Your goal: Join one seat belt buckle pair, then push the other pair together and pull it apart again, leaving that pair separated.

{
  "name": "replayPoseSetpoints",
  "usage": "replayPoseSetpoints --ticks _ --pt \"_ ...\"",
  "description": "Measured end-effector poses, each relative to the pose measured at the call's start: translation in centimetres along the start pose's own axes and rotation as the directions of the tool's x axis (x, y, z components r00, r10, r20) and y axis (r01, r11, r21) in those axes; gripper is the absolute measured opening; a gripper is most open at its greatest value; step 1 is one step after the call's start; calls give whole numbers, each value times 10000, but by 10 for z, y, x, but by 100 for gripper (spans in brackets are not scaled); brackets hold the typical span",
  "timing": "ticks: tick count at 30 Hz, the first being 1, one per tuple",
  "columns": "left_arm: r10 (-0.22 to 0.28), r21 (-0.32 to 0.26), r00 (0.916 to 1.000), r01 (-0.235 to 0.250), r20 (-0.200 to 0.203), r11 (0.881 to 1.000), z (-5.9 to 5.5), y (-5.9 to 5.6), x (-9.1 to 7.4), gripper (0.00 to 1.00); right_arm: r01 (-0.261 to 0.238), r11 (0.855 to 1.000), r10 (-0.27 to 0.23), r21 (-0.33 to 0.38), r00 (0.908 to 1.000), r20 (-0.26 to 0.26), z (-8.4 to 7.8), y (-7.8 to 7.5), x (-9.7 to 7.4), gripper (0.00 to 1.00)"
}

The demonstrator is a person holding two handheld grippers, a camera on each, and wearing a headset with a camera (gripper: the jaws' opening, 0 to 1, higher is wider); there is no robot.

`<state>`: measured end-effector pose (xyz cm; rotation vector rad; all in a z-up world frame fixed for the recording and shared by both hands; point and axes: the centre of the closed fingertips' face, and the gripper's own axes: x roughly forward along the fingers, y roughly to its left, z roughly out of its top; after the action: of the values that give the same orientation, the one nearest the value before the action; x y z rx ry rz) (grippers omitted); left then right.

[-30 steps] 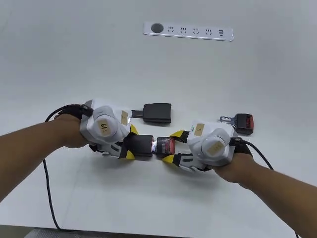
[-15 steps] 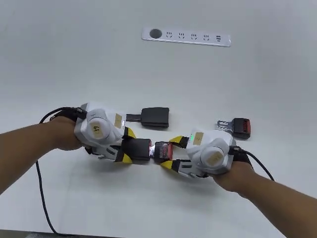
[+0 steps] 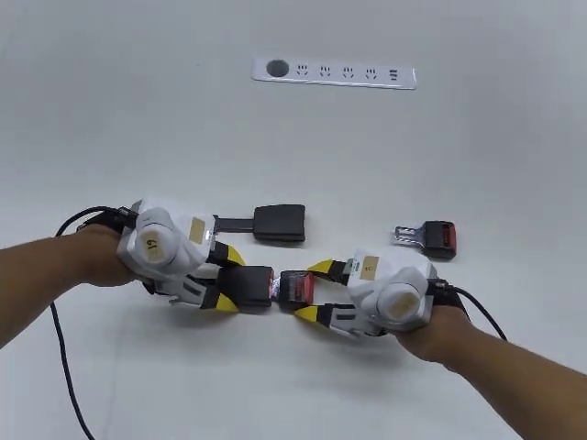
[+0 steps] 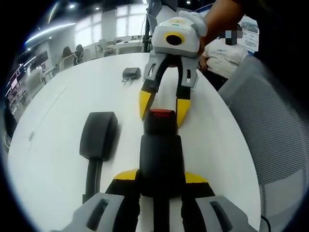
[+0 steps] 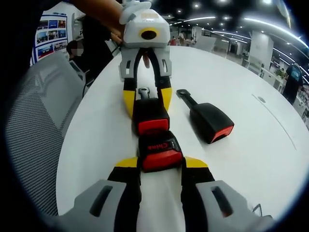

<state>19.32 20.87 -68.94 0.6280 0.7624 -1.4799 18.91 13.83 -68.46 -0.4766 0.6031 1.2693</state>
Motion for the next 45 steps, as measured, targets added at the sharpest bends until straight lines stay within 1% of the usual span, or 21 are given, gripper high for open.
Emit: replayPoseSetpoints --ticks 5,12,18,20,21,22,23,24,29,31,32,33,36,37,38,39,40,41,42,44,45 --pt "40 75 10000 -41 84 10000 -3 1 -1 33 -24 10000 24 -18 10000 43 -1 -1 1 30" --pt "-64 2 9997 64 219 10000 -1 1 -1 33 1 10000 0 -19 9999 144 3 2 -1 30" --pt "-47 -31 9996 48 266 10000 -1 0 -2 33 -13 10000 13 -25 9997 235 1 1 -1 30" --pt "-65 -102 9996 68 264 9999 -1 0 -2 33 -9 10000 8 36 9995 307 0 0 -1 30" --pt "-61 -320 9995 71 311 9995 -1 0 -2 33 6 10000 -8 64 9995 301 0 0 0 30" --pt "-90 -388 9995 102 307 9992 -1 0 -3 33 14 10000 -16 65 9996 295 0 0 0 30" --pt "-133 -259 9997 139 207 9996 -1 0 -2 33 13 9999 -17 133 9994 336 0 0 -1 30" --pt "-173 0 9998 173 1 9998 0 -1 -2 33 14 9999 -18 133 9994 353 0 0 -1 30" --pt "65 8 10000 -65 11 10000 -1 -1 -2 33 90 9998 -96 184 9994 334 0 0 0 31" --pt "147 -154 9999 -147 -36 9998 -4 0 -2 34 138 9998 -142 160 9996 225 0 1 0 32" --pt "175 -176 9998 -176 -59 9997 -3 -1 -2 34 185 9997 -188 182 9996 194 1 1 -1 32" --pt "208 -57 9997 -209 -131 9998 -2 -1 -2 34 230 9995 -234 218 9996 168 0 1 0 32" --pt "287 -27 9989 -288 -360 9996 -4 1 -2 34 461 9987 -463 217 9989 108 0 2 -1 33" --pt "301 -83 9988 -305 -380 9995 -4 1 -2 34 552 9984 -553 137 9984 108 0 1 -1 33" --pt "336 -379 9988 -350 -369 9987 -1 1 -2 34 709 9972 -709 230 9975 -1 0 0 -2 34" --pt "353 -603 9989 -372 -324 9975 0 1 -2 35 824 9952 -820 534 9966 -97 0 0 -2 35" --pt "522 -1315 9982 -554 -282 9898 1 3 0 36 938 9875 -937 1266 9956 -67 1 -1 -3 36" --pt "586 -1717 9981 -611 -195 9832 3 3 0 40 847 9864 -876 1408 9961 143 4 -2 -4 39" --pt "475 -1896 9987 -502 -189 9806 5 1 0 48 1004 9852 -1058 1388 9939 318 7 -6 -7 44" --pt "527 -1946 9980 -584 -343 9791 10 0 -2 66 1062 9833 -1132 1475 9928 403 9 -9 -12 54" --pt "601 -1964 9975 -665 -382 9783 11 -1 -3 77 1095 9808 -1223 1615 9899 715 13 -11 -17 60"
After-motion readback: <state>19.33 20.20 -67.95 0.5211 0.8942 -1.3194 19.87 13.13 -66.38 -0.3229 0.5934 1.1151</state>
